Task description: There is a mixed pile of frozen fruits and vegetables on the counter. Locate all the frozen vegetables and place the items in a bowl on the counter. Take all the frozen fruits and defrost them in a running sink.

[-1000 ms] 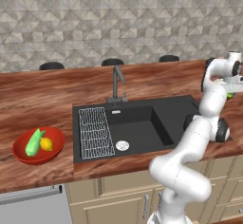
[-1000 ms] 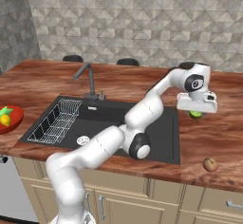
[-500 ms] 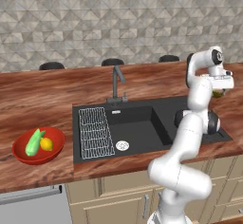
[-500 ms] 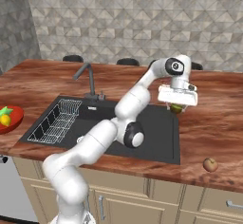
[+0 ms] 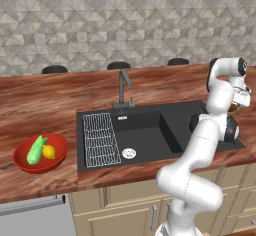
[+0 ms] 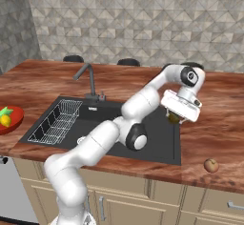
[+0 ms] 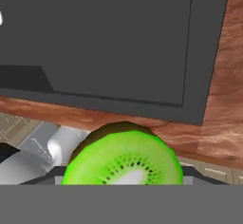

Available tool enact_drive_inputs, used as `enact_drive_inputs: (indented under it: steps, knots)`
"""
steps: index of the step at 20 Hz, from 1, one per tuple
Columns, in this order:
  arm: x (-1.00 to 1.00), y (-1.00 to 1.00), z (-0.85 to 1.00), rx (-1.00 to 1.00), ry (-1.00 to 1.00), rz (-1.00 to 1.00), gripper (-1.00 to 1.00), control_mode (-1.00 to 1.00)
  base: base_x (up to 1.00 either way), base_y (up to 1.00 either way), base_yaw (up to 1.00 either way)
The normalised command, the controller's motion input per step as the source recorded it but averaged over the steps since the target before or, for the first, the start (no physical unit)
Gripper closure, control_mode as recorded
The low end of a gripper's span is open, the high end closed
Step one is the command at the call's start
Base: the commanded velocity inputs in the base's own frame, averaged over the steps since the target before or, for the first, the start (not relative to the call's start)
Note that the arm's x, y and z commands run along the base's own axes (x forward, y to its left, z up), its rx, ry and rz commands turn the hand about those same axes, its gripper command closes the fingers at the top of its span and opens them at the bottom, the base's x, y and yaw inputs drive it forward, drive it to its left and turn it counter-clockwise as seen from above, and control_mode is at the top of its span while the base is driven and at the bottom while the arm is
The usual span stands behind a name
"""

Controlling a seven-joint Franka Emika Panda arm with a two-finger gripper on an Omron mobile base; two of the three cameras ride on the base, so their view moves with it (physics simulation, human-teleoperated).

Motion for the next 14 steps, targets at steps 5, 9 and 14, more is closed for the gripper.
enact_drive_inputs:
  steps: [5, 9, 14]
  knots:
    - [-0.47, 0.79, 0.06, 0.26, 0.26, -0.01, 1.00, -1.00, 0.00, 0.00, 0.00]
    - [-0.33, 1.00, 0.19, 0.03, 0.18, 0.05, 1.00, -1.00, 0.00, 0.00, 0.00]
    - [-0.58, 1.00, 0.16, -0.01, 0.01, 0.05, 1.00, -1.00, 0.00, 0.00, 0.00]
